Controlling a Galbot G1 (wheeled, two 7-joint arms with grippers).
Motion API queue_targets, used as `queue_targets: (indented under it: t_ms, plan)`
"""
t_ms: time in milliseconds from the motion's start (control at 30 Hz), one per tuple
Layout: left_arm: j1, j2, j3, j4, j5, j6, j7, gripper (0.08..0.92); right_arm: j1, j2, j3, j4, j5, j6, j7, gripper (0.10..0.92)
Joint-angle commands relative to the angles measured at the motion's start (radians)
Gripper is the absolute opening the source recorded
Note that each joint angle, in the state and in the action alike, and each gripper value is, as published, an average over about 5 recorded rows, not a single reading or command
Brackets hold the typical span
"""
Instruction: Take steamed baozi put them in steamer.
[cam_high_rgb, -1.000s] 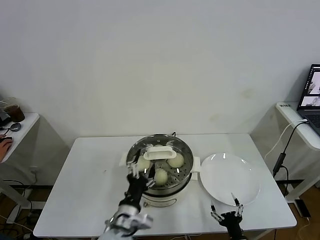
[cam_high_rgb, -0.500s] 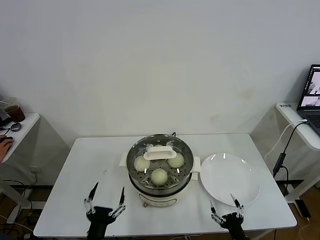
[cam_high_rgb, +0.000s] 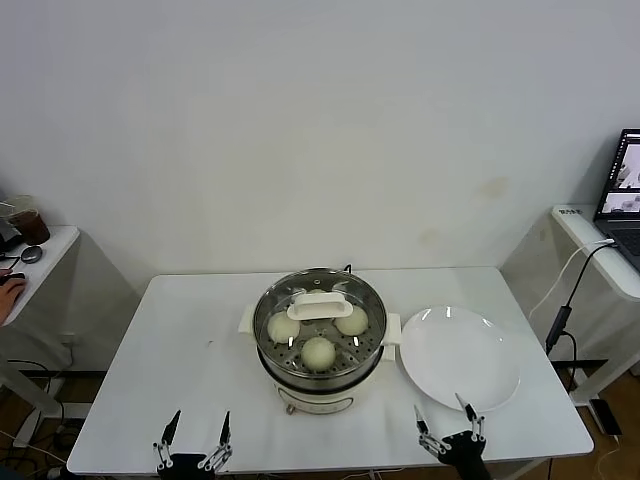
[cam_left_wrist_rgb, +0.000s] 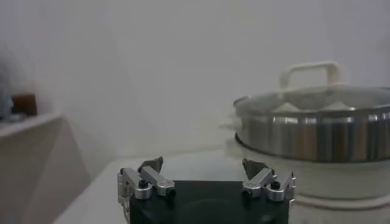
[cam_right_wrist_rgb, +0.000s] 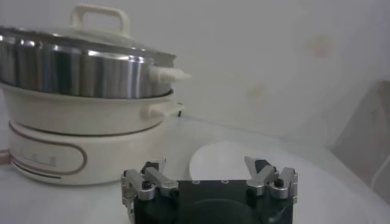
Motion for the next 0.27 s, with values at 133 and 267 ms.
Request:
queue_targets:
  t_ms: [133, 267]
  plan:
    - [0.02, 0.015, -0.033, 0.066, -0.074, 0.003, 0.078, 0.823, -0.027, -0.038, -0.026, 0.028, 0.048, -0.018, 0.044, 0.823]
    - [0.026, 0.014, -0.025, 0.067, -0.056, 0.005, 0.084, 0.823, -0.032, -0.039, -0.031, 0.033, 0.046, -0.023, 0.044, 0.823]
